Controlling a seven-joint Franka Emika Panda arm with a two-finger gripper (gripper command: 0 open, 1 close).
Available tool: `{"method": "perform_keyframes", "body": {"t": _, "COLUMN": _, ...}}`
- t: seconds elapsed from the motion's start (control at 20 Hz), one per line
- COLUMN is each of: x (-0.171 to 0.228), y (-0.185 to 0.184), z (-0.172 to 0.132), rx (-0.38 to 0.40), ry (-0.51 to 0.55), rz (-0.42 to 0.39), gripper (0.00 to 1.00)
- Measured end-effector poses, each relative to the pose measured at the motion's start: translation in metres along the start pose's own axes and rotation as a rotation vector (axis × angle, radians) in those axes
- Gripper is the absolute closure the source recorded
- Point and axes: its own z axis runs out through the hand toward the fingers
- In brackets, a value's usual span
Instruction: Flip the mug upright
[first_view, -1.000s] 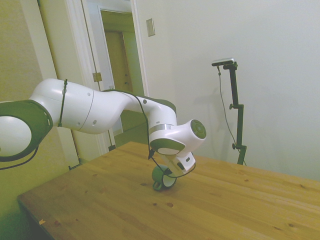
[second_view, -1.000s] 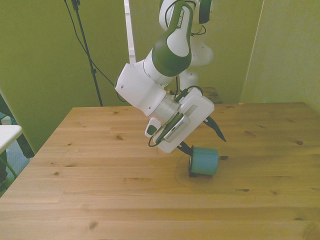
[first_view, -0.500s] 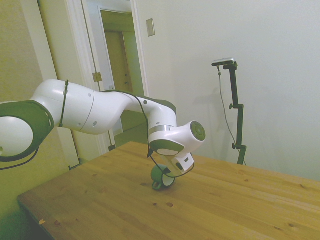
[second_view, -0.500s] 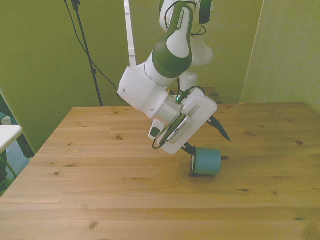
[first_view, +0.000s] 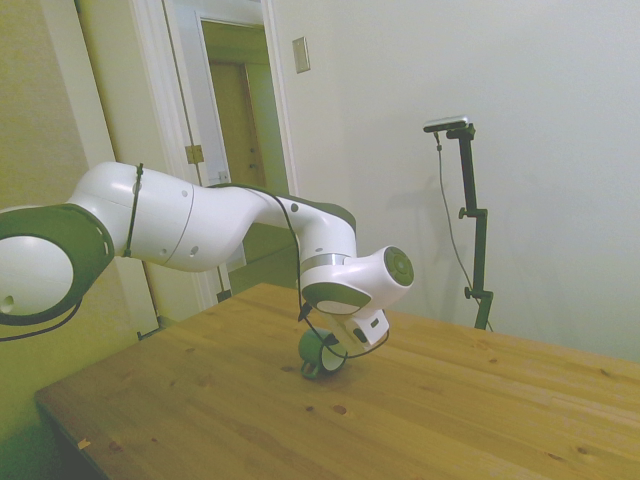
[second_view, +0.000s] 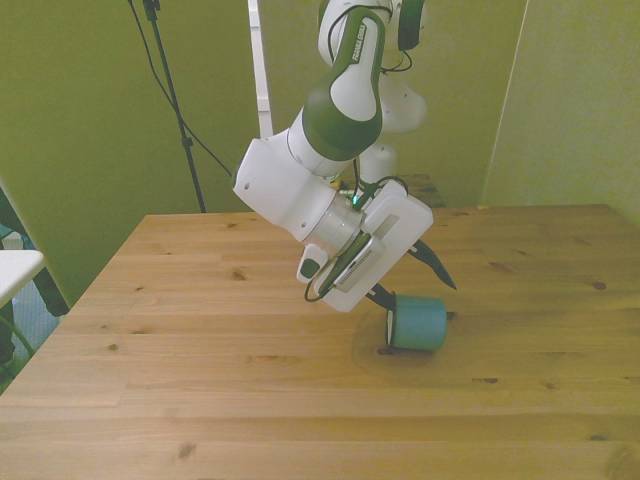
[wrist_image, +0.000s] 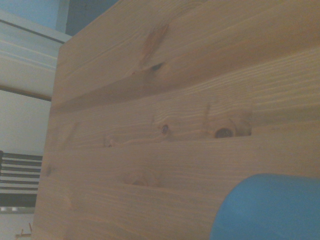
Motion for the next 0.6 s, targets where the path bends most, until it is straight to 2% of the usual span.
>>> {"method": "perform_keyframes", "body": {"t": 0.6, "x": 0.0009, "y": -0.0001, "z": 0.0029, "rx": 0.008, "ry": -0.005, "rz": 0.003, "gripper": 1.0}}
